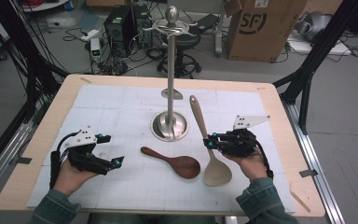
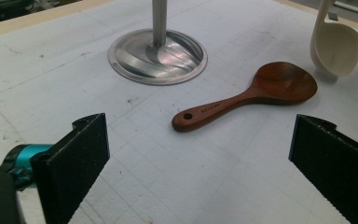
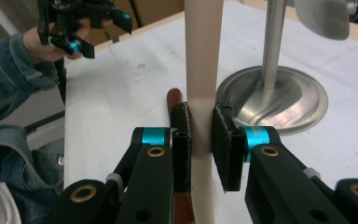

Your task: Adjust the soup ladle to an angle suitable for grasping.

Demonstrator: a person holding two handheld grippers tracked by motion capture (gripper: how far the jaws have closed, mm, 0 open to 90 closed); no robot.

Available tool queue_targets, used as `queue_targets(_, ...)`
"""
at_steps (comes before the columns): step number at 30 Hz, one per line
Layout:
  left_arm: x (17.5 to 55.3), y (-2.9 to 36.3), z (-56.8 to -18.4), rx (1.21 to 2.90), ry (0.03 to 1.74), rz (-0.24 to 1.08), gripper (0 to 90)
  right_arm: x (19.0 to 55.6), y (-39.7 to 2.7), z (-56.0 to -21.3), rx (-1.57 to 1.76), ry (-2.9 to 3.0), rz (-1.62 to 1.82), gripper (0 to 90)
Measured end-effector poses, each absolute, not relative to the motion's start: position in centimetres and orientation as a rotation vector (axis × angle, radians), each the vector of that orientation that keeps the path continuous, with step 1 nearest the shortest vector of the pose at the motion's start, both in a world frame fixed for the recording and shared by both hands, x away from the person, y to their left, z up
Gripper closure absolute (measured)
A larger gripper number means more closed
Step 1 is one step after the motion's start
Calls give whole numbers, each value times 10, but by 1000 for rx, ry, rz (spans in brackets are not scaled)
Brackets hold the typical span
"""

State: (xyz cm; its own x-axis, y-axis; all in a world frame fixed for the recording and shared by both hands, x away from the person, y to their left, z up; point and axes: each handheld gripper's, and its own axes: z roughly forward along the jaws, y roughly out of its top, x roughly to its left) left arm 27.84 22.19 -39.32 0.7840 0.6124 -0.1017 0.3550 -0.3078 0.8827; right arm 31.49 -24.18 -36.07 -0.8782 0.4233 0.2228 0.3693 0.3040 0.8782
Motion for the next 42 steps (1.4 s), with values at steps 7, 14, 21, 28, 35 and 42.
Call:
queue_targets(7, 279, 222, -393, 1925, 732, 311, 56, 314, -243, -358, 762, 2448, 1704, 792)
queue_targets(14, 279, 222, -394, 1926, 733, 309, 56, 314, -241, -355, 749, 2423, 1727, 793)
queue_targets(21, 280, 223, -394, 1928, 736, 305, 56, 315, -238, -353, 731, 2400, 1766, 792)
queue_targets(28, 281, 224, -395, 1925, 732, 306, 56, 317, -235, -348, 721, 2380, 1786, 792)
queue_targets(35, 281, 224, -395, 1924, 733, 307, 55, 319, -229, -343, 697, 2375, 1807, 792)
queue_targets(42, 281, 226, -394, 1925, 735, 312, 55, 322, -225, -339, 682, 2351, 1825, 792)
